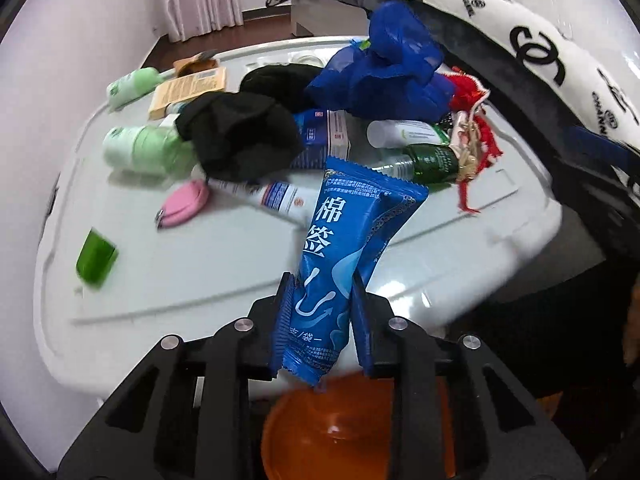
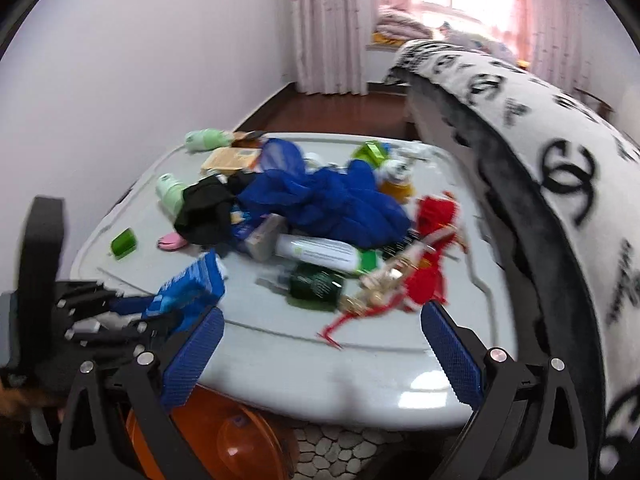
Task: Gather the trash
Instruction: 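Grasp the blue swab packet with the left tool while the right tool grasps the green bottle, then drop the blue packet and green bottle into the orange bucket with both tools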
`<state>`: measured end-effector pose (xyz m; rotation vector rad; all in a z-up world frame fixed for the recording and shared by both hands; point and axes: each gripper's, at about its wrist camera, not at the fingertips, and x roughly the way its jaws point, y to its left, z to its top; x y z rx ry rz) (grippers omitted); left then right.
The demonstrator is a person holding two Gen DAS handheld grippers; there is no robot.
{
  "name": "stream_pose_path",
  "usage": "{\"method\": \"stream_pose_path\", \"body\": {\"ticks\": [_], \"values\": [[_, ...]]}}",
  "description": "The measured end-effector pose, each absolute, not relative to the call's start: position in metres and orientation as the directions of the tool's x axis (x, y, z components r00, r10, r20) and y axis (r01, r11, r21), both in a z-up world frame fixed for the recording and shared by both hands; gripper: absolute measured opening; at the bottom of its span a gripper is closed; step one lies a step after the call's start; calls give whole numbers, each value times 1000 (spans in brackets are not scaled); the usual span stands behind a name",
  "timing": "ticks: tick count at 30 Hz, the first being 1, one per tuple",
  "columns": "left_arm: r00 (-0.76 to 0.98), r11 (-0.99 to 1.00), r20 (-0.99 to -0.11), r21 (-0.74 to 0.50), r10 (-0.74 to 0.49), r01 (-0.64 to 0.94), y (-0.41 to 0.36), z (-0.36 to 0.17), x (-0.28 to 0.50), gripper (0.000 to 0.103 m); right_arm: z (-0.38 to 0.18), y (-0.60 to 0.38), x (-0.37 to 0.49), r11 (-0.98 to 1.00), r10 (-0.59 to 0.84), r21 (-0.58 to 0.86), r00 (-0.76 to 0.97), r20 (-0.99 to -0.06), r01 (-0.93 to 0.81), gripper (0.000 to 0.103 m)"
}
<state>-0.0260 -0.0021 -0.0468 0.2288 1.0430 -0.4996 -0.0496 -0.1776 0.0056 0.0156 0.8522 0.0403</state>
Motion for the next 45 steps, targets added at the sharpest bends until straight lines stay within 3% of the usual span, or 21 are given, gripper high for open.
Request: {"method": "stream_pose_path", "body": {"ticks": [8, 14, 16, 18, 19, 28, 36, 40, 45], "values": [[428, 867, -843, -86, -326, 492, 4, -41, -43, 28, -35, -159, 14, 991, -9, -82, 554, -832, -107, 97], [443, 882, -832, -112, -336, 458, 14, -41, -40, 28, -66, -155, 34, 989, -7, -81, 503, -864, -125, 92], [454, 888, -826, -114, -334, 445, 18, -40, -39, 28, -73, -151, 37, 986, -6, -87, 494, -869, -141, 85], [464, 892, -822, -112, -331, 437, 21, -39, -38, 28, -82, -147, 40, 983, -3, -89, 468, -884, -163, 70], [471, 897, -820, -112, -326, 427, 23, -39, -37, 28, -82, -147, 40, 984, 18, -69, 474, -880, -166, 68], [472, 912, -826, -113, -307, 395, 34, -43, -35, 28, -75, -137, 40, 982, 3, -93, 501, -866, -167, 68], [453, 907, -838, -110, -304, 406, 43, -30, -53, 28, -40, -128, -6, 979, 77, -31, 510, -857, -201, 68], [335, 890, -893, -136, -300, 436, 48, -40, -86, 28, -43, -114, -60, 960, 140, 16, 429, -892, -281, 68], [163, 890, -949, -181, -269, 418, 62, -65, -114, 31, -84, -95, -124, 929, 223, 139, 219, -950, -342, 68]]}}
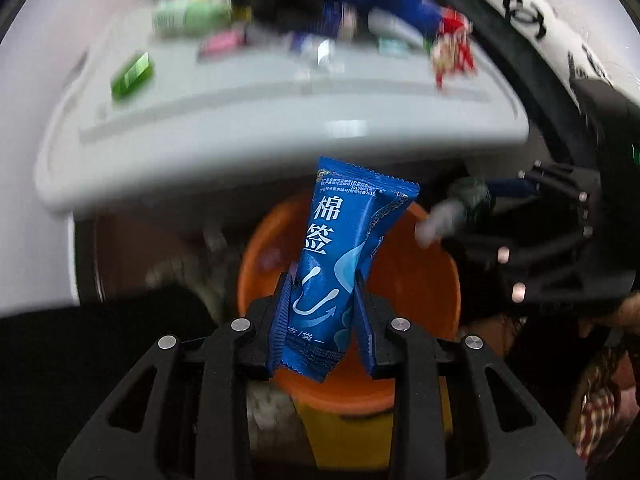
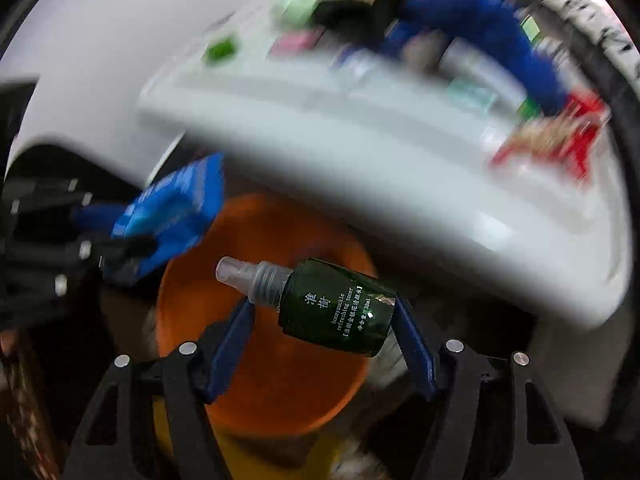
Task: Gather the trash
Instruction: 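Drop the blue packet and green bottle into the orange bucket with both tools, then grasp the green cup with the left tool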
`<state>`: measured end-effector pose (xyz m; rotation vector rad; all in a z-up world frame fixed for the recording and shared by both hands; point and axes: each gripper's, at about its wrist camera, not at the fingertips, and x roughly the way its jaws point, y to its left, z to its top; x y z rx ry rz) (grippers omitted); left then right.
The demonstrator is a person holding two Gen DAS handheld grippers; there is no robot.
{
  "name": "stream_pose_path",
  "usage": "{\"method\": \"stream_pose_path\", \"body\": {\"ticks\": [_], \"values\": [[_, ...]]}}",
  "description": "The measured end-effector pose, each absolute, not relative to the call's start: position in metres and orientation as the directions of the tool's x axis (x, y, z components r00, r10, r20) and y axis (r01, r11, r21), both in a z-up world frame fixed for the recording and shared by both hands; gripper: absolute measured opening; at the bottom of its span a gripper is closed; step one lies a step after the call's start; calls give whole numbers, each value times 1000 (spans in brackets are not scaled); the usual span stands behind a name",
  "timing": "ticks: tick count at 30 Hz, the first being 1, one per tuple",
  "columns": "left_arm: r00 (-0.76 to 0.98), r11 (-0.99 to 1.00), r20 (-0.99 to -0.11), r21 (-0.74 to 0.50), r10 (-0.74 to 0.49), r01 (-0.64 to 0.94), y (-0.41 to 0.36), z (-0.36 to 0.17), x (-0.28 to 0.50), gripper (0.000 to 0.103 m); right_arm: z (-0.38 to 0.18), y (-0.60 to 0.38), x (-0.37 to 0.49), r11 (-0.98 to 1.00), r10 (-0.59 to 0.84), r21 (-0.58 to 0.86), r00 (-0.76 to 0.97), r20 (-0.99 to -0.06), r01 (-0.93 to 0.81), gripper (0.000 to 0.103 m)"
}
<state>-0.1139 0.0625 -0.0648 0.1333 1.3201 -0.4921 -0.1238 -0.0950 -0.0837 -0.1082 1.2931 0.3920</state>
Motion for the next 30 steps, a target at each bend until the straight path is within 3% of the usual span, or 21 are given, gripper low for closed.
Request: {"method": "stream_pose_path", "body": {"ticks": [4, 5, 6, 9, 13, 16, 21, 26, 28, 30], "values": [[105, 895, -973, -143, -204, 422, 62, -83, -129, 39, -106, -70, -146, 897, 202, 128, 134, -970, -423, 69], [106, 899, -976, -130, -190, 418, 62, -85, -130, 48, -108, -65, -147, 890, 203, 128, 130, -971, -438, 75], [110, 902, -978, -115, -176, 416, 61, -86, -129, 57, -109, -62, -146, 886, 200, 131, 112, -973, -444, 89], [166, 926, -976, -71, -141, 370, 69, -78, -127, 78, -105, -65, -146, 896, 196, 124, 127, -972, -426, 94], [239, 938, -944, -148, -228, 312, 86, -57, -111, 78, -85, -88, -132, 931, 216, 137, 208, -954, -339, 94], [395, 942, -879, -153, -268, 300, 103, -23, -73, 78, -53, -116, -111, 958, 226, 151, 317, -921, -244, 94], [460, 940, -873, 4, -163, 341, 110, -9, 10, 80, 8, -153, -67, 979, 204, 159, 502, -840, -130, 96], [421, 942, -905, 87, -61, 325, 119, -47, 74, 80, 42, -171, -40, 988, 151, 137, 630, -762, -71, 97], [409, 942, -911, 90, -54, 325, 122, -61, 86, 76, 43, -174, -37, 987, 155, 145, 644, -749, -69, 97], [396, 946, -917, 86, -48, 314, 122, -70, 93, 63, 39, -181, -37, 985, 167, 156, 643, -748, -74, 97]]}}
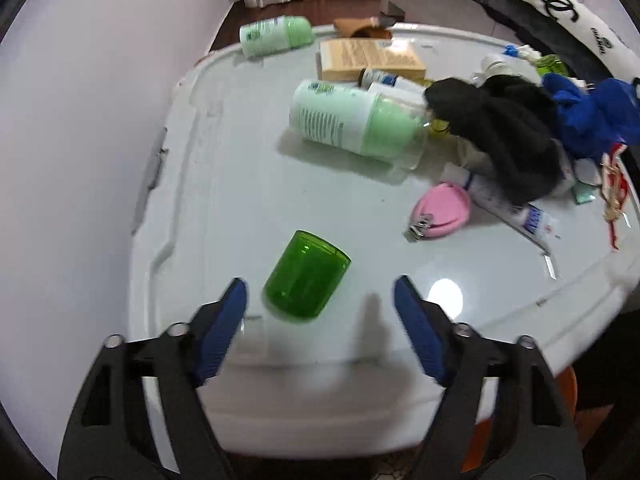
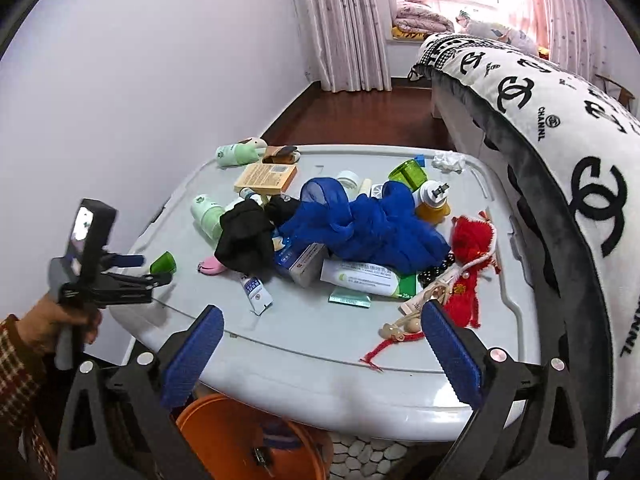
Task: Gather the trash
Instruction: 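Grasp the green cup with the left tool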
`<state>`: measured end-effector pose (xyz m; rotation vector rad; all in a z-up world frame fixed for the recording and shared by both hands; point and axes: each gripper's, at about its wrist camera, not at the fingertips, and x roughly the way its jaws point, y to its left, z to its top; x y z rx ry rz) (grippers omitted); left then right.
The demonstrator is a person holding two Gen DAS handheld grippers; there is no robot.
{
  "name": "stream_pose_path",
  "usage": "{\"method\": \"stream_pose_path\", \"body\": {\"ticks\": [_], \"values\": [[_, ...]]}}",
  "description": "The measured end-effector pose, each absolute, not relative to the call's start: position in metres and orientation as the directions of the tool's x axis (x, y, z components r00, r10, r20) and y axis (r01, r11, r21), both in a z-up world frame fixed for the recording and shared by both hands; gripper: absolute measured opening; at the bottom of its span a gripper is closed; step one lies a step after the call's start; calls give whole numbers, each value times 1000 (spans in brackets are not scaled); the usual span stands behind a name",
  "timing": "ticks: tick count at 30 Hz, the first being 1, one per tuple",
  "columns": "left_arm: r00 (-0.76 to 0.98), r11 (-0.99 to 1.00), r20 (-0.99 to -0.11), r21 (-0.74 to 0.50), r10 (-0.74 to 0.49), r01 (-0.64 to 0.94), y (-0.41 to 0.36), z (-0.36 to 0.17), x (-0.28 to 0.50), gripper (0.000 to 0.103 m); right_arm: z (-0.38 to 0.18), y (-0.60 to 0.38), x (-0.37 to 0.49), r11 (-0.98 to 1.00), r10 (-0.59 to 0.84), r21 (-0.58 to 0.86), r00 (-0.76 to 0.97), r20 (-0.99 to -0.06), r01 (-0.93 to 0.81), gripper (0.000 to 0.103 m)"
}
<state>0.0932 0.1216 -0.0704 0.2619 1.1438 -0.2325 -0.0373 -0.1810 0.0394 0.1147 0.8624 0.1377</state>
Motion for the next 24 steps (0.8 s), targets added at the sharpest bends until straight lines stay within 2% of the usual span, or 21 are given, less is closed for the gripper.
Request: {"method": "stream_pose_path", "body": {"ticks": [1, 2, 3, 5, 10, 15, 21, 24], "values": [[385, 948, -922, 89, -39, 307, 121, -77, 96, 59, 35, -180, -37, 985, 167, 155, 639, -751, -75, 97], [384, 950, -923, 86, -38, 300, 122, -80, 97, 50, 30, -179, -36, 986, 162, 150, 636, -754, -74, 97], [398, 956, -915, 62, -61, 288, 123, -80, 98, 35, 24, -180, -36, 987, 153, 141, 633, -759, -70, 97], [404, 967, -910, 18, -88, 252, 125, -80, 97, 29, 17, -183, -35, 989, 142, 138, 629, -764, -56, 97], [431, 975, -894, -30, -125, 220, 118, -76, 77, 28, 7, -198, -35, 991, 115, 136, 629, -769, -15, 97], [458, 968, -871, -70, -177, 241, 99, -62, 53, 27, -1, -223, -34, 996, 8, 60, 639, -769, 59, 97], [483, 945, -832, -140, -274, 294, 78, -42, 26, 27, -2, -263, -11, 977, -23, 113, 622, -783, 178, 97], [499, 934, -815, -136, -294, 329, 70, -37, 24, 27, -11, -265, 15, 982, -89, 29, 588, -804, 187, 97]]}}
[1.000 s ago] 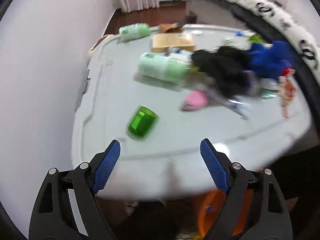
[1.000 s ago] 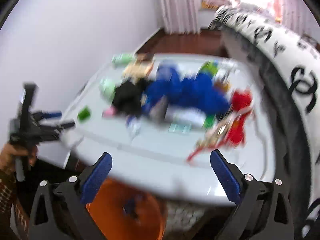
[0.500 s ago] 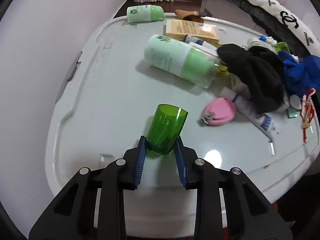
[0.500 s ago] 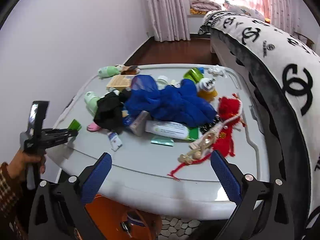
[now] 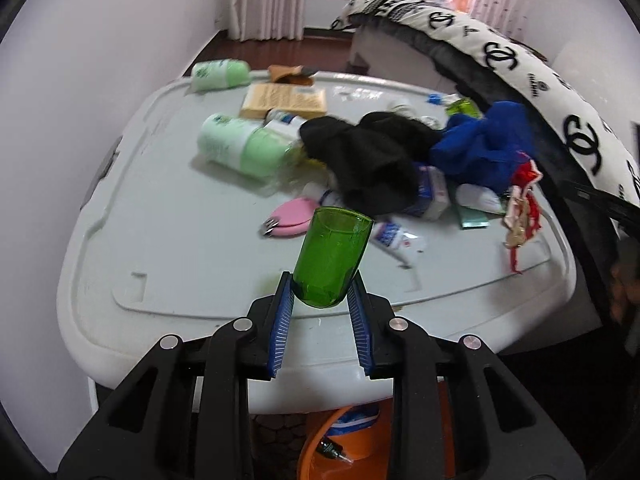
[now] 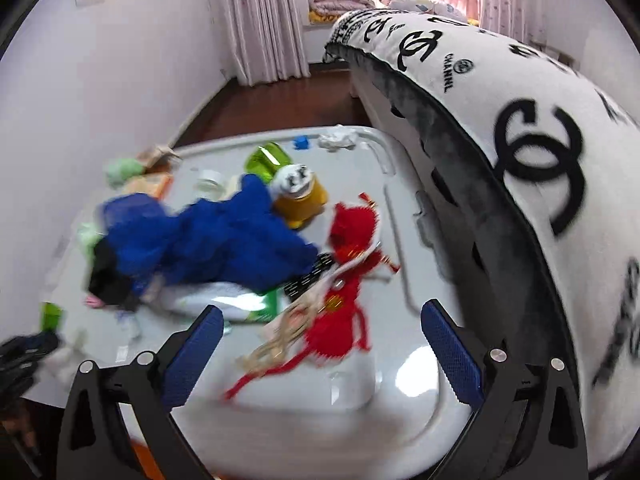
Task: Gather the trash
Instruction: 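Grasp the green cup with the left tool, then grasp the red knitted ornament with the right tool while the left tool holds the green cup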
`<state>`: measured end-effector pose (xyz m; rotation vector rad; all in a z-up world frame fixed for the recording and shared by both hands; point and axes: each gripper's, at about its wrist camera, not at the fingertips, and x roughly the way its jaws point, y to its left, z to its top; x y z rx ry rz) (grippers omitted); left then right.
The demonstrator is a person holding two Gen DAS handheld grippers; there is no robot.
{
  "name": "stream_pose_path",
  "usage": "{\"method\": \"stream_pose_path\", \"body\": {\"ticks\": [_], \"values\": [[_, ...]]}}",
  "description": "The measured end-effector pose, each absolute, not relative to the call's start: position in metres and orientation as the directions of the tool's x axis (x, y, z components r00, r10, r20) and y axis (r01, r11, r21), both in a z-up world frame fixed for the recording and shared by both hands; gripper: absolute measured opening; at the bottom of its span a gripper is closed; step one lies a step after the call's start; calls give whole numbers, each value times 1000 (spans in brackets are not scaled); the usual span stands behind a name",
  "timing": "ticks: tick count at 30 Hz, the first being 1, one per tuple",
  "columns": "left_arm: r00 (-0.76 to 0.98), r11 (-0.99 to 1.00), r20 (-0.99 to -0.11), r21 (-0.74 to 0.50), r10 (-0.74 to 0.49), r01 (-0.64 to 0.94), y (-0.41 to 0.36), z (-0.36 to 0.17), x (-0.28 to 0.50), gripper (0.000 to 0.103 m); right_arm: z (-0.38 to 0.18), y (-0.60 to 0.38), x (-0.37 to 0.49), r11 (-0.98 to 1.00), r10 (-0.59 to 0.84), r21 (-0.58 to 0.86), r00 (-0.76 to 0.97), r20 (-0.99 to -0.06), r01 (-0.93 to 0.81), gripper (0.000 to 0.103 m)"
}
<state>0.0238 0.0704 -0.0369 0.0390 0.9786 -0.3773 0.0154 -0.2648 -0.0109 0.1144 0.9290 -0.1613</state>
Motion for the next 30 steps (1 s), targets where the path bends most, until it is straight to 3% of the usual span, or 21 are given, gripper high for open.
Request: {"method": "stream_pose_path", "body": {"ticks": [3, 7, 10, 12, 15, 23, 30], "values": [[516, 931, -802, -131, -301, 340, 71, -33, 21, 27, -25, -264, 45, 982, -147, -55, 544, -826, 182, 92], [514, 931, -803, -132, -301, 340, 73, -36, 21, 27, -43, -270, 68, 980, -136, -43, 508, -851, 192, 79], [502, 927, -807, -141, -311, 347, 73, -39, 22, 27, -57, -278, 81, 977, -121, -21, 468, -876, 214, 59], [500, 924, -806, -146, -318, 353, 72, -39, 22, 27, -68, -286, 92, 973, -107, -5, 431, -896, 232, 37], [500, 919, -802, -146, -326, 365, 69, -37, 21, 27, -73, -296, 93, 964, -77, 42, 427, -901, 261, 19], [481, 915, -811, -158, -334, 371, 66, -42, 24, 27, -57, -293, 83, 969, -72, 56, 492, -868, 240, 15], [479, 914, -812, -156, -335, 375, 65, -42, 23, 27, -30, -297, 70, 960, -4, 155, 565, -825, 234, 15]]}}
